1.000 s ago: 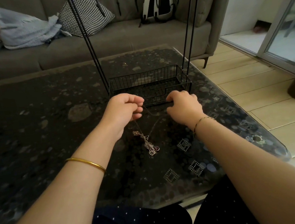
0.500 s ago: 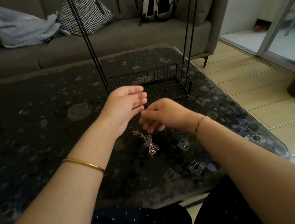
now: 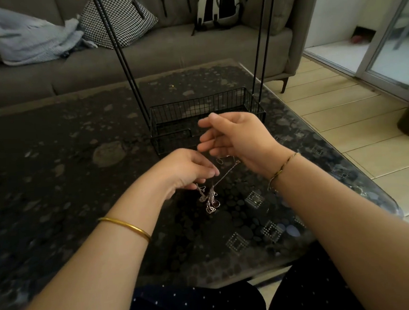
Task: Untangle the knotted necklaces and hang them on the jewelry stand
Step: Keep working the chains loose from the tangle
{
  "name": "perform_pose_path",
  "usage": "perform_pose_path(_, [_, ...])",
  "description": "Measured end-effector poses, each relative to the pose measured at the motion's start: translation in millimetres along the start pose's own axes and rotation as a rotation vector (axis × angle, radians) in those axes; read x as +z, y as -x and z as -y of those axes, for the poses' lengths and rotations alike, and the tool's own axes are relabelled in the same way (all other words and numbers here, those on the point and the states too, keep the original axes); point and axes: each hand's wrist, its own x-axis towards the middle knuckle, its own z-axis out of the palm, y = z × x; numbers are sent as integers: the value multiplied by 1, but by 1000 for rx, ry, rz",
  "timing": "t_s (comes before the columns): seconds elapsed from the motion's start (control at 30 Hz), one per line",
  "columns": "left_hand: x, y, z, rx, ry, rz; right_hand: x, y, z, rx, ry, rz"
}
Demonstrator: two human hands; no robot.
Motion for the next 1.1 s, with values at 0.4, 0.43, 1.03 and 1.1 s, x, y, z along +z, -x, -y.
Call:
perform_pose_path(0.4, [1, 1, 0, -30, -28, 48, -17, -2, 8, -42, -33, -255])
perform_pose_path(0.43, [0, 0, 0, -24, -25, 34, -17, -2, 7, -35, -19, -268])
perform_pose_path(1.03, [-5, -4, 1, 37, 166, -133, -11, -3, -5, 210, 810, -45])
perform_pose_path(1.1, [-5, -4, 1, 51, 197, -164, -10, -1, -3, 205, 710, 38])
